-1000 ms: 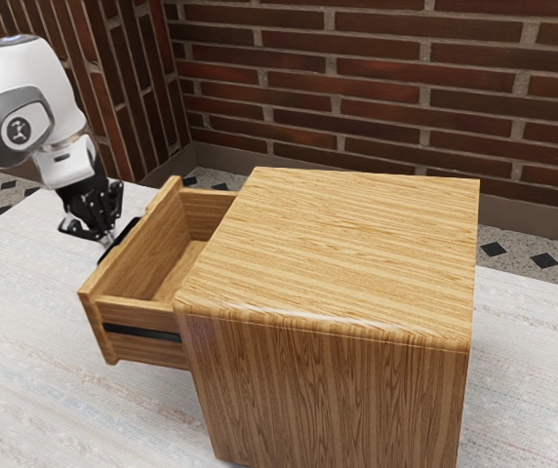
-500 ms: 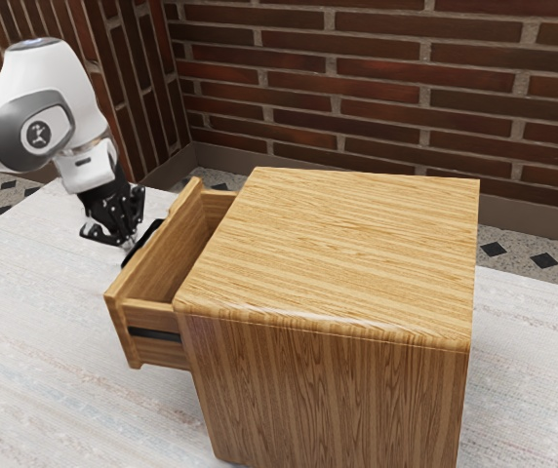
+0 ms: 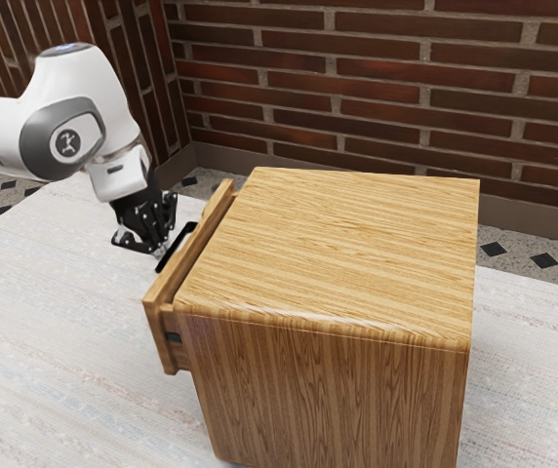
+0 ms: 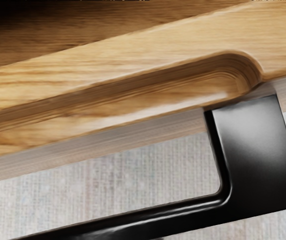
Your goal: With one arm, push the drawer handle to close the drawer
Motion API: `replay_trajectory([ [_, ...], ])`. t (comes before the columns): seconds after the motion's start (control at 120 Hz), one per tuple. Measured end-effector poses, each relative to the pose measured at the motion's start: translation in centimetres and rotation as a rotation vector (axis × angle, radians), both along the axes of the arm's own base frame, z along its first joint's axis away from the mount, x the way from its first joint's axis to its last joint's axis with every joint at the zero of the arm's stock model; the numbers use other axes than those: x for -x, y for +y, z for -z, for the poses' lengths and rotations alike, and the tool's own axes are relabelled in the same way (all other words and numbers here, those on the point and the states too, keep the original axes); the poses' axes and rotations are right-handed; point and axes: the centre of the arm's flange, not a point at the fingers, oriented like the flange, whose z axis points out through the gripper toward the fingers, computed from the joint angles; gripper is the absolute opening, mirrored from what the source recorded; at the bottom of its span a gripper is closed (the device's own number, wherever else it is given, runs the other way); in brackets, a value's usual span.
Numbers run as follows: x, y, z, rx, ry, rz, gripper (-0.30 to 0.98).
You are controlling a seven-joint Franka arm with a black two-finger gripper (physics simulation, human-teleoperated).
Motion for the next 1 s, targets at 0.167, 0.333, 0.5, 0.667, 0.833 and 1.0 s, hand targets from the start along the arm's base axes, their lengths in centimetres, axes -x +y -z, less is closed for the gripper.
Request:
replay_trajectory([
  [0.167, -0.2, -2.0, -0.2, -0.003, -0.012, 0.016, -0.09],
  [0.333, -0.2, -4.4, -0.7, 0.003, -0.033, 0.032, -0.09],
  [0.5, -0.1, -5.7, -1.0, 0.006, -0.047, 0.026, -0.09],
  [0.667, 0.2, -5.6, -1.7, 0.005, -0.057, 0.0, -0.01],
  [0.833, 1.5, -4.6, -11.0, -0.07, -0.152, -0.045, -0.1],
  [1.0, 1.9, -0.9, -16.7, -0.11, -0.091, -0.121, -0.08],
])
